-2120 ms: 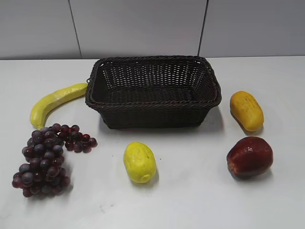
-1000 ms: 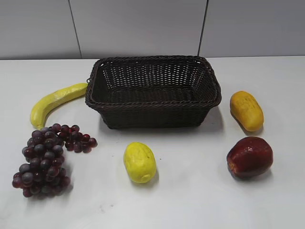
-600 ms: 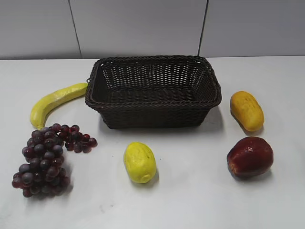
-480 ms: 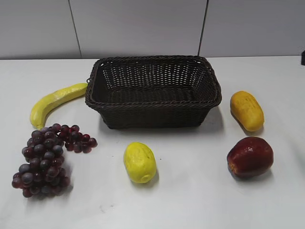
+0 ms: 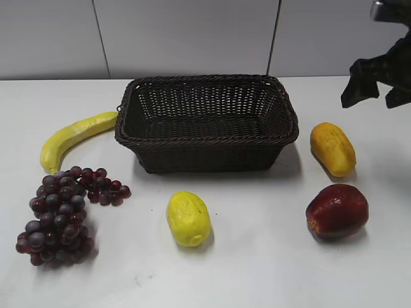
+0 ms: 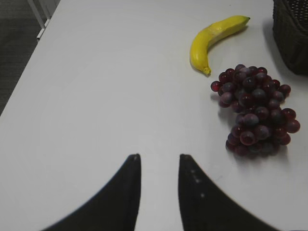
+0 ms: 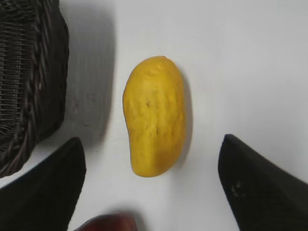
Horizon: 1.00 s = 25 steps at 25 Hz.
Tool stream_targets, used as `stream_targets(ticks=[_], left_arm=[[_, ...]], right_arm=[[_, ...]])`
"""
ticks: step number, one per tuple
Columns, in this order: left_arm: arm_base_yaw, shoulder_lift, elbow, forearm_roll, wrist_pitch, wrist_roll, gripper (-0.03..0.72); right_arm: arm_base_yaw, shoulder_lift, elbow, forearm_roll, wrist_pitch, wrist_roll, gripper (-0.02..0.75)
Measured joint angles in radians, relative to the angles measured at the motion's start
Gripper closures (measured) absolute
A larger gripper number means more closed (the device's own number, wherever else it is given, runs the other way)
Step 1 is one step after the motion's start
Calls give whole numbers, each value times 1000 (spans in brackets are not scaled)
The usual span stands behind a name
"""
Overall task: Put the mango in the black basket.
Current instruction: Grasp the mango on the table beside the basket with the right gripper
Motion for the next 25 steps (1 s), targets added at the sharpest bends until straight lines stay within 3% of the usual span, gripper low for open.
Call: stream_targets(ticks=[8,20,25], left_arm=[[0,0,0,0,0,0,487],[0,0,0,0,0,0,487],[0,0,0,0,0,0,487]], right_arm=[[55,173,-10,-52,-97,-35,77],[61,315,-14,-82,-207,-37,92],[61,337,-14,-81,-208,-37,155]])
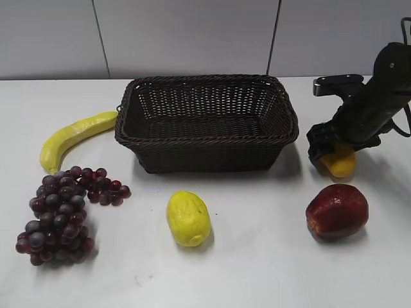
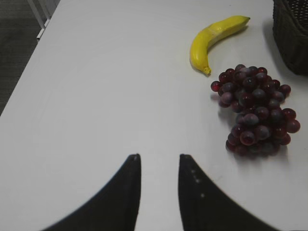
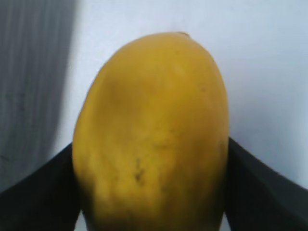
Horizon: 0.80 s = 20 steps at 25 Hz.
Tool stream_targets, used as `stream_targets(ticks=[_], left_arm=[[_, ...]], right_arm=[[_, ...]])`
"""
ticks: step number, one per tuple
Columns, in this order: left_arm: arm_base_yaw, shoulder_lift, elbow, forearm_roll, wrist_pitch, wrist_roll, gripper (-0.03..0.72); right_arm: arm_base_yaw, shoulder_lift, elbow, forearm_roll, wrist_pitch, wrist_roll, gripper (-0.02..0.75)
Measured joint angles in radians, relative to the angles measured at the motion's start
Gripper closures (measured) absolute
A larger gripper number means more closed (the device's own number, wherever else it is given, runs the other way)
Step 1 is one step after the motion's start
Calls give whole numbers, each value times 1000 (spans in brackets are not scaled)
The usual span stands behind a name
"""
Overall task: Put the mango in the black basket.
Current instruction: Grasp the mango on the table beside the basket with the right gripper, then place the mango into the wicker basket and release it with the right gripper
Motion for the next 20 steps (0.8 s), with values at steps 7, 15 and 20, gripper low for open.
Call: stream_targets(ticks=[7,15,20], left_arm=[[0,0,0,0,0,0,487],[0,0,0,0,0,0,487],[0,0,0,0,0,0,487]], right_arm=[[0,-23,-108,-2,151,-1,167],[66,-87,-470,-5,417,-1,167],[202,-88,-605,-4,391,-1,167]])
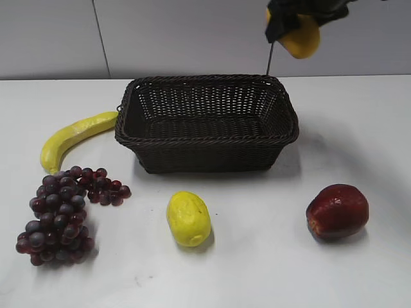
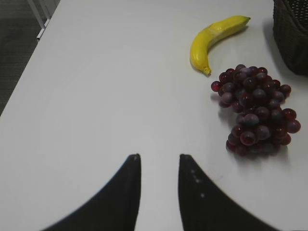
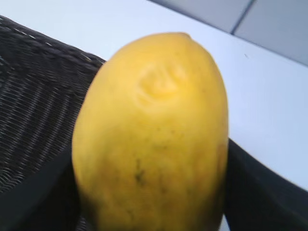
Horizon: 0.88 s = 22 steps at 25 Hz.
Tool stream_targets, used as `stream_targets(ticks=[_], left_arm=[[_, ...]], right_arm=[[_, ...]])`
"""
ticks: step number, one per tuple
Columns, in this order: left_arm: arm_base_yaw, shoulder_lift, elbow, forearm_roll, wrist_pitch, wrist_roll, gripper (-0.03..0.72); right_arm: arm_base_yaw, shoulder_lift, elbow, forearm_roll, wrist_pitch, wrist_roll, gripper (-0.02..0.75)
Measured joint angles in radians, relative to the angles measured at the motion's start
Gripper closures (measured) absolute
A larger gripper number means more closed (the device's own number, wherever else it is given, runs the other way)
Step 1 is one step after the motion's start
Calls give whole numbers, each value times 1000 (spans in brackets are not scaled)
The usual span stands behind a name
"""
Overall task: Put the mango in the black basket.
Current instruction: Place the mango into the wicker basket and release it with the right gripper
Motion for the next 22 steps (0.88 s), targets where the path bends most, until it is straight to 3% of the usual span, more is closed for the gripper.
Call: stream_targets(ticks=[8,22], left_arm=[[0,0,0,0,0,0,487],[0,0,0,0,0,0,487]], right_arm=[[146,62,-12,4,-74,0,167],[160,354,-12,28,-55,56,157]])
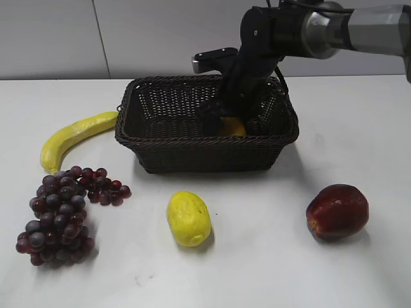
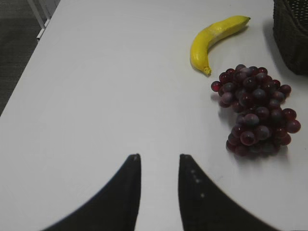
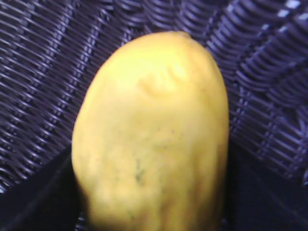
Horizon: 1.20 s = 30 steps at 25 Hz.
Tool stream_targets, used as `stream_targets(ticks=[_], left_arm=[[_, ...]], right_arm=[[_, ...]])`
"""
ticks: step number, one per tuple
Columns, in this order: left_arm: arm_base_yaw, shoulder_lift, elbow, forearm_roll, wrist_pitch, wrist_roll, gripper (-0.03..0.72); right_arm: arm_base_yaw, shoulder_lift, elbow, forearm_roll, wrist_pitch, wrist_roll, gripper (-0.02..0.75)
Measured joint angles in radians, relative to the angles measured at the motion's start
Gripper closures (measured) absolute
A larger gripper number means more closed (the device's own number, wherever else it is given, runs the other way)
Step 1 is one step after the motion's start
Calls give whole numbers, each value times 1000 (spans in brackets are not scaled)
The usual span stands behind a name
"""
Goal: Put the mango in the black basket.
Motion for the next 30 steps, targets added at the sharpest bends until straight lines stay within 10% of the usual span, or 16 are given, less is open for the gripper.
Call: stream_targets(ticks=[19,30], left_arm=[[0,0,0,0,0,0,487],[0,0,0,0,0,0,487]], right_arm=[[-90,-264,-290,-209,358,94,94],[-296,-704,80,-225,409,103,127]])
